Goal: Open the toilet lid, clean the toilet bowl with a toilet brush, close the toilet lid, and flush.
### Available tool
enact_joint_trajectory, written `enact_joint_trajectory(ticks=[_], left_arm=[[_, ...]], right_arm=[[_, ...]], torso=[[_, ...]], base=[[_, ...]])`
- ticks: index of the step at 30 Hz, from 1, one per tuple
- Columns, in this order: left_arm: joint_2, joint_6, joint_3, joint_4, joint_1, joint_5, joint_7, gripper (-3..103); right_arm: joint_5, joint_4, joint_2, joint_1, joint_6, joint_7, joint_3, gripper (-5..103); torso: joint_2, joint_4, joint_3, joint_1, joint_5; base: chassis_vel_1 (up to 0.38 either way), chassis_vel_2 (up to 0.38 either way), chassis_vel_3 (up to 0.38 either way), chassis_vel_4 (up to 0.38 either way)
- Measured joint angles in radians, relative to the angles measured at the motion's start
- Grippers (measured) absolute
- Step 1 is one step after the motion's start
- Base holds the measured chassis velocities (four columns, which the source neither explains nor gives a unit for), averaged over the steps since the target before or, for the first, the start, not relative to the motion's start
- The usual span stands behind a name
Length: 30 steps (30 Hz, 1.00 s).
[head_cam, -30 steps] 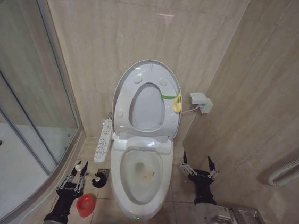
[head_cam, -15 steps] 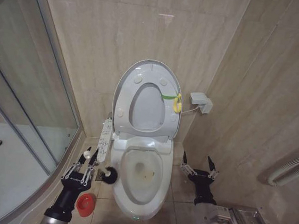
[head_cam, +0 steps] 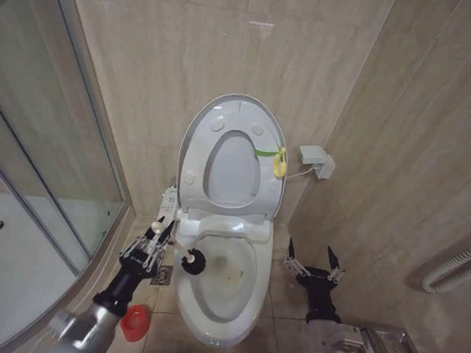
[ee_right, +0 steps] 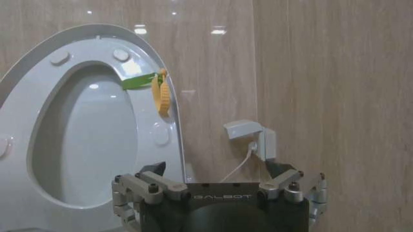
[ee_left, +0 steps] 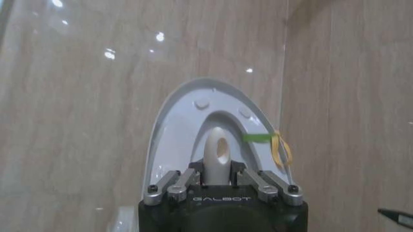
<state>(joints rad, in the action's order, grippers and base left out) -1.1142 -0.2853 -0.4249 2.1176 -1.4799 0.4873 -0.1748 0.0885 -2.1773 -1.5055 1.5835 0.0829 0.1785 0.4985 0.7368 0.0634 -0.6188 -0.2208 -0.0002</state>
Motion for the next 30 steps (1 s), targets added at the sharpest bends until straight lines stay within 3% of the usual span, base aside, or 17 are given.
enact_joint_trajectory(ticks=[7, 13, 20, 30], left_arm=[[0.061, -0.001, 0.131, -0.169, 0.181, 0.056, -0.018, 26], [0.067, -0.004, 0.253, -0.302, 0.299, 0.076, -0.032, 26], [0.019, -0.038, 0.399, -0.51, 0.492, 0.076, -0.056, 26], [-0.065, -0.08, 0.515, -0.733, 0.677, 0.064, -0.071, 26]], right_arm=[[0.0, 0.0, 0.0, 0.0, 0.0, 0.0, 0.0, 100], [0.0, 0.0, 0.0, 0.0, 0.0, 0.0, 0.0, 100], [0.0, 0.0, 0.0, 0.0, 0.0, 0.0, 0.0, 100], [0.0, 0.0, 0.0, 0.0, 0.0, 0.0, 0.0, 100]], torso=[[0.0, 0.0005, 0.0, 0.0, 0.0001], [0.0, 0.0004, 0.0, 0.0, 0.0002], [0.0, 0.0006, 0.0, 0.0, 0.0002], [0.0, 0.0003, 0.0, 0.0, 0.0004]], base=[[0.0, 0.0, 0.0, 0.0], [0.0, 0.0, 0.0, 0.0], [0.0, 0.0, 0.0, 0.0], [0.0, 0.0, 0.0, 0.0]])
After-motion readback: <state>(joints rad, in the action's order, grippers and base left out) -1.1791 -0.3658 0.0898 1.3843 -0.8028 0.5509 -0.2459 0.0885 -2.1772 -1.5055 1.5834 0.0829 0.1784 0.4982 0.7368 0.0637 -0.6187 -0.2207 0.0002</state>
